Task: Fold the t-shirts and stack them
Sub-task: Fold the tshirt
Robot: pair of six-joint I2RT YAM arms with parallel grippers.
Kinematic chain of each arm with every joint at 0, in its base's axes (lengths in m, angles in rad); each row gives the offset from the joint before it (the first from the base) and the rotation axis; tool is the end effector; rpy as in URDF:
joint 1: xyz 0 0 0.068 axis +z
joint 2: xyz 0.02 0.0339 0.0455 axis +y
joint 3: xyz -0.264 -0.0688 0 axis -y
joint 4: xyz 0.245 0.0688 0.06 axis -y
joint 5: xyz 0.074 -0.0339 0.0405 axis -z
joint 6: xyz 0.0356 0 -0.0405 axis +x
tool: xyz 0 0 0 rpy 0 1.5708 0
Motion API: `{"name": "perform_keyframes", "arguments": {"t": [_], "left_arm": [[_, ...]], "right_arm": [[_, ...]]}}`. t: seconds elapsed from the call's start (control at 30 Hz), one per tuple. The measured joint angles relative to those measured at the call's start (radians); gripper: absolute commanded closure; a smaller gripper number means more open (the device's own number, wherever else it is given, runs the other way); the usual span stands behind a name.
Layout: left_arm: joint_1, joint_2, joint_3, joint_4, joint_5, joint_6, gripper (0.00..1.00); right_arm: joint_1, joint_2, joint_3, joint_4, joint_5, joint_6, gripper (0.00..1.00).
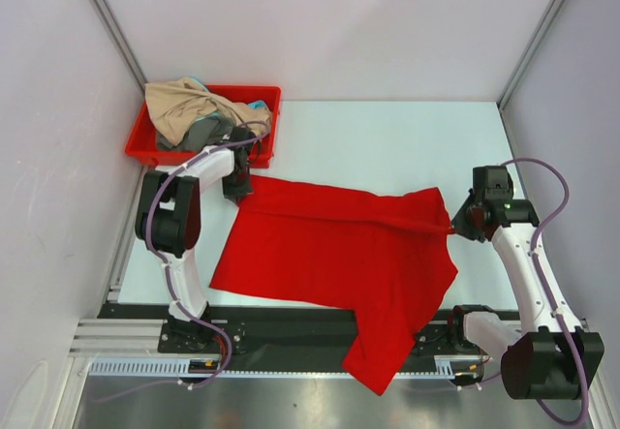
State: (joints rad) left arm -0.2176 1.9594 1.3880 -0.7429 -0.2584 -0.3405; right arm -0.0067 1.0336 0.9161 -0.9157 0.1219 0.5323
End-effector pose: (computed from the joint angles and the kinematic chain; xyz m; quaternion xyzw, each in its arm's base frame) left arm 0.3789 -0.0745 0.1709 -0.0768 0.9807 0.0879 0.1571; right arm 0.1912 -0.0056 0.2773 0.2718 0.9233 0.0122 0.2712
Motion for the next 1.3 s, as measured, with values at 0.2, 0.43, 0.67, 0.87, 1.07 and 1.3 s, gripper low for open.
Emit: {"name": "perform_keyframes", "arguments": {"t": [0.2,0.43,0.67,0.87,1.07,1.3], "left_arm": [[0.000,-0.021,-0.053,0.003,0.008,-0.022,1.00],[0.000,-0.021,-0.058,0.011,0.010,-0.027,1.00],[0.000,-0.021,-0.061,0.017,0.011,-0.029,1.00],[-0.001,-0.023,-0.068,0.025,0.011,-0.029,1.00],[-0.001,-0.024,-0.072,0.030,0.010,-0.029,1.00],[-0.001,-0.025,-0.071,0.029,0.010,-0.030,1.00]], "right_arm": [[-0.002,0.008,-0.003,-0.009,0.001,0.014,1.00],[-0.003,0.029,-0.029,-0.024,-0.008,0.036,1.00],[-0.003,0.028,-0.058,-0.044,-0.026,0.067,1.00],[-0.004,0.028,-0.079,-0.049,-0.023,0.084,1.00],[-0.006,0.037,-0.084,-0.047,-0.014,0.090,1.00],[-0.018,0.050,-0.085,-0.042,-0.013,0.096,1.00]]}}
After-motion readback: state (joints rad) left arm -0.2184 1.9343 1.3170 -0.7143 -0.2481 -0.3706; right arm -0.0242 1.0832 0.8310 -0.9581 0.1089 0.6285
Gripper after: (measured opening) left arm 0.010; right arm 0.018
